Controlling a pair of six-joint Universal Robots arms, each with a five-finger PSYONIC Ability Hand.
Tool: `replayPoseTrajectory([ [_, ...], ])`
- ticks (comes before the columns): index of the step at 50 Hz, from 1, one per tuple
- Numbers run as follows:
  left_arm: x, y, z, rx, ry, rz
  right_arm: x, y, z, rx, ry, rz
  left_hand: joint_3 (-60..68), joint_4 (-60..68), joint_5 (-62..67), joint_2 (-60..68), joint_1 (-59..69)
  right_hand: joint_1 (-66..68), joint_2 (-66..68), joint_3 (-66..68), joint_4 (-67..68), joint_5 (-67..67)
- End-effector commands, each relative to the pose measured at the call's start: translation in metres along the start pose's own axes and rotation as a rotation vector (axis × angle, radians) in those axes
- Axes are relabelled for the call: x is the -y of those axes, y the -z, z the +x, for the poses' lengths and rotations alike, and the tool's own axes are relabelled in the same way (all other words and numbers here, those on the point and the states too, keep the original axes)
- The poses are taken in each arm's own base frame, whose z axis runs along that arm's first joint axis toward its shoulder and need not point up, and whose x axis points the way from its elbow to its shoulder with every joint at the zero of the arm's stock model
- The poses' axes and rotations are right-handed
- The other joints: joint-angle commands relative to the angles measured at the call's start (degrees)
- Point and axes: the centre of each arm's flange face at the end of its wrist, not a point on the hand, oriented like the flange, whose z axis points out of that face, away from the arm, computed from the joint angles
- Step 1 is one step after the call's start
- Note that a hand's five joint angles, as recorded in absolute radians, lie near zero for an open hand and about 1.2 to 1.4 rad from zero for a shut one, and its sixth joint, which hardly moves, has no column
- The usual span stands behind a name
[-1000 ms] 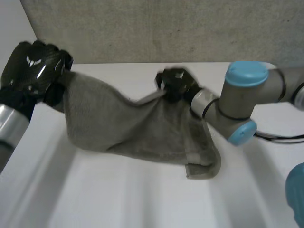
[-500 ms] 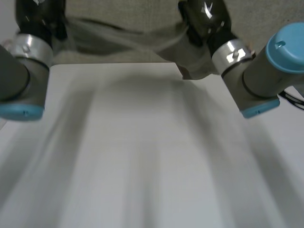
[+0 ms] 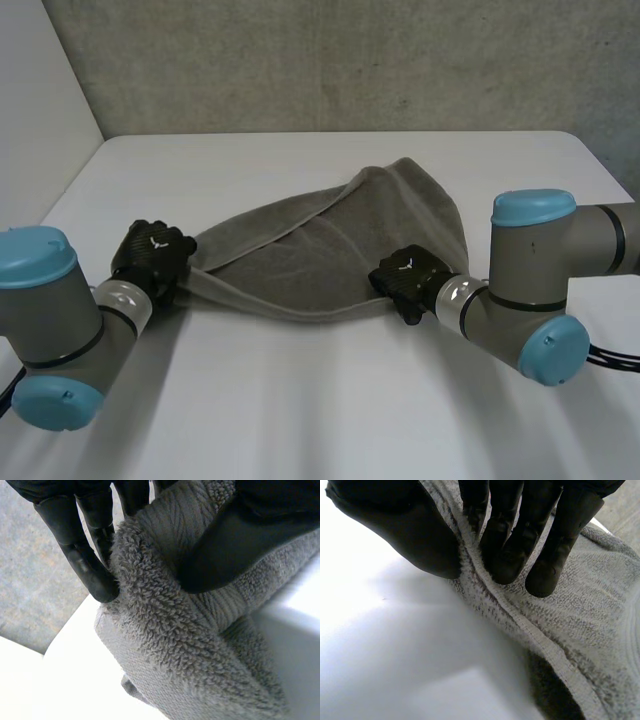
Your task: Fold the towel.
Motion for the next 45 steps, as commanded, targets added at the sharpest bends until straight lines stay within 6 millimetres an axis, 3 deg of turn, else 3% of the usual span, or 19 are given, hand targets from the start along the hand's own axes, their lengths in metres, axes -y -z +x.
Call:
replayPoseTrajectory([
  [1, 0.020, 0.007, -0.009, 0.026, 0.000, 0.062, 0.011, 0.007, 0.008, -0.055, -0.081, 0.060, -13.1, -12.8, -23.3, -12.7, -10.7, -17.9, -18.6, -18.2, -18.2, -18.5],
  [6, 0.020, 0.006, -0.015, 0.043, 0.000, 0.063, 0.011, 0.007, 0.018, -0.152, -0.070, 0.076, -13.0, -12.7, -23.1, -12.6, -10.6, -28.6, -29.4, -29.0, -29.0, -29.2],
  [12, 0.020, 0.004, -0.021, 0.061, 0.004, 0.062, 0.008, 0.004, 0.022, -0.181, -0.065, 0.074, -12.6, -12.3, -22.8, -12.2, -10.2, -29.7, -30.4, -30.0, -30.0, -30.2],
  [31, 0.020, -0.005, -0.035, 0.101, 0.009, 0.066, -0.029, 0.011, 0.072, -0.285, -0.105, -0.027, -12.5, -12.2, -22.6, -12.1, -10.0, -35.2, -36.0, -35.6, -35.6, -35.8],
  [33, 0.019, -0.006, -0.038, 0.109, 0.012, 0.062, -0.032, 0.012, 0.076, -0.294, -0.111, -0.034, -12.5, -12.2, -22.6, -12.1, -10.0, -33.7, -34.5, -34.1, -34.1, -34.3],
  [35, 0.018, -0.006, -0.038, 0.107, 0.013, 0.060, -0.035, 0.013, 0.081, -0.302, -0.124, -0.042, -12.5, -12.2, -22.6, -12.1, -10.0, -21.0, -21.8, -21.4, -21.4, -21.6],
  [36, 0.018, -0.006, -0.038, 0.107, 0.013, 0.060, -0.035, 0.013, 0.081, -0.302, -0.124, -0.042, -12.5, -12.2, -22.6, -12.1, -10.0, -20.9, -21.7, -21.3, -21.3, -21.5],
  [37, 0.018, -0.006, -0.036, 0.103, 0.012, 0.059, -0.035, 0.013, 0.084, -0.306, -0.127, -0.040, -12.5, -12.2, -22.6, -12.1, -10.0, -2.4, -3.2, -2.8, -2.8, -3.0],
  [38, 0.017, -0.005, -0.035, 0.099, 0.014, 0.056, -0.036, 0.014, 0.085, -0.306, -0.133, -0.038, -12.6, -12.3, -22.8, -12.2, -10.2, 3.5, 2.8, 3.2, 3.2, 2.9],
  [44, 0.017, -0.001, -0.027, 0.078, 0.026, 0.054, -0.033, 0.017, 0.085, -0.309, -0.136, -0.032, -18.7, -18.4, -28.8, -18.3, -16.3, 3.6, 2.8, 3.2, 3.2, 3.0],
  [45, 0.017, 0.002, -0.024, 0.066, 0.034, 0.050, -0.029, 0.020, 0.084, -0.309, -0.136, -0.024, -28.3, -28.0, -38.5, -28.0, -25.9, 3.6, 2.8, 3.2, 3.2, 3.0],
])
